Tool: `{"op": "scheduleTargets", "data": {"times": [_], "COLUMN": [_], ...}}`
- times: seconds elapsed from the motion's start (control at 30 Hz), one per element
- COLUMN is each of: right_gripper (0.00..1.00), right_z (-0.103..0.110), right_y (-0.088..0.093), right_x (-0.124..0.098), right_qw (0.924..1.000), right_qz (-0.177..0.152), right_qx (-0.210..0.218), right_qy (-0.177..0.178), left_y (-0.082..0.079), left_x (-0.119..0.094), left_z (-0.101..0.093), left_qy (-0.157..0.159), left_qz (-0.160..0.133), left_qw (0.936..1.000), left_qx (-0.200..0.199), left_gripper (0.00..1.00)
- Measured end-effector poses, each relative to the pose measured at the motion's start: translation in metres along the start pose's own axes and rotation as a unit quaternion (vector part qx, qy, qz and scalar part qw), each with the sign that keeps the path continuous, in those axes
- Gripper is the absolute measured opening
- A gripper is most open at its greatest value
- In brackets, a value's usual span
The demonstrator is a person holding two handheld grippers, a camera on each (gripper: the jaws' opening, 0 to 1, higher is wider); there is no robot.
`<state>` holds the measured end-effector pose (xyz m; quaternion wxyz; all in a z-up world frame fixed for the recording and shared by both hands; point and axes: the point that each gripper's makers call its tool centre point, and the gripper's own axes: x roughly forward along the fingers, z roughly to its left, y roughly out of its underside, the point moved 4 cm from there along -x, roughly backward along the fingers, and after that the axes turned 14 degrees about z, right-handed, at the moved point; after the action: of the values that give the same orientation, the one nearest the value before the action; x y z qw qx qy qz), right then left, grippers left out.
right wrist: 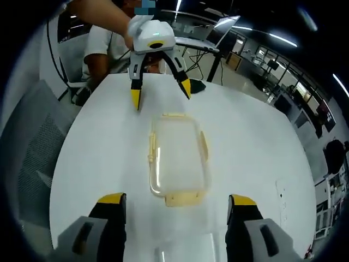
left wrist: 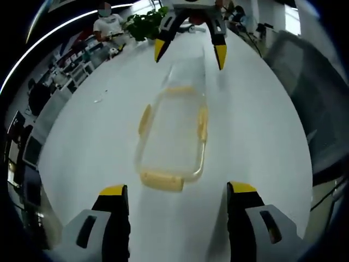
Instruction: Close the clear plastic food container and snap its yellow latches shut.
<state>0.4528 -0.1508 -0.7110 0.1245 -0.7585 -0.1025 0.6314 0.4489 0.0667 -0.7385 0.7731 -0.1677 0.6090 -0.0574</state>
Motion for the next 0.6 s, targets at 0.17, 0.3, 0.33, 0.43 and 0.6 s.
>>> {"op": "scheduleTargets", "data": {"times": [0.17, 0.3, 0.33, 0.43, 0.6], "right_gripper": [0.74, 0.73, 0.73, 0.73, 0.73], "right_z": [-0.001, -0.003, -0.003, -0.004, -0.006], "right_y": [0.001, 0.003, 0.003, 0.004, 0.005], "right_x": [0.005, 0.009, 0.009, 0.012, 0.014], "right_qw": [0.9999, 0.9998, 0.9998, 0.9996, 0.9994], "right_qz": [0.007, 0.015, 0.016, 0.022, 0.028], "right_qx": [-0.009, -0.015, -0.013, -0.015, -0.018], "right_qy": [-0.004, -0.002, -0.002, -0.004, -0.01], "left_y": [0.003, 0.005, 0.004, 0.003, 0.002], "left_x": [0.003, 0.007, 0.007, 0.009, 0.012], "left_z": [0.002, 0.006, 0.006, 0.007, 0.01], "left_qy": [0.0, 0.004, 0.003, 0.005, 0.006], "left_qz": [0.006, 0.011, 0.012, 0.013, 0.02], "left_qw": [1.0, 0.9999, 0.9999, 0.9998, 0.9993], "left_qx": [0.005, 0.007, 0.009, 0.014, 0.03], "left_gripper": [0.71, 0.72, 0.72, 0.71, 0.72]}}
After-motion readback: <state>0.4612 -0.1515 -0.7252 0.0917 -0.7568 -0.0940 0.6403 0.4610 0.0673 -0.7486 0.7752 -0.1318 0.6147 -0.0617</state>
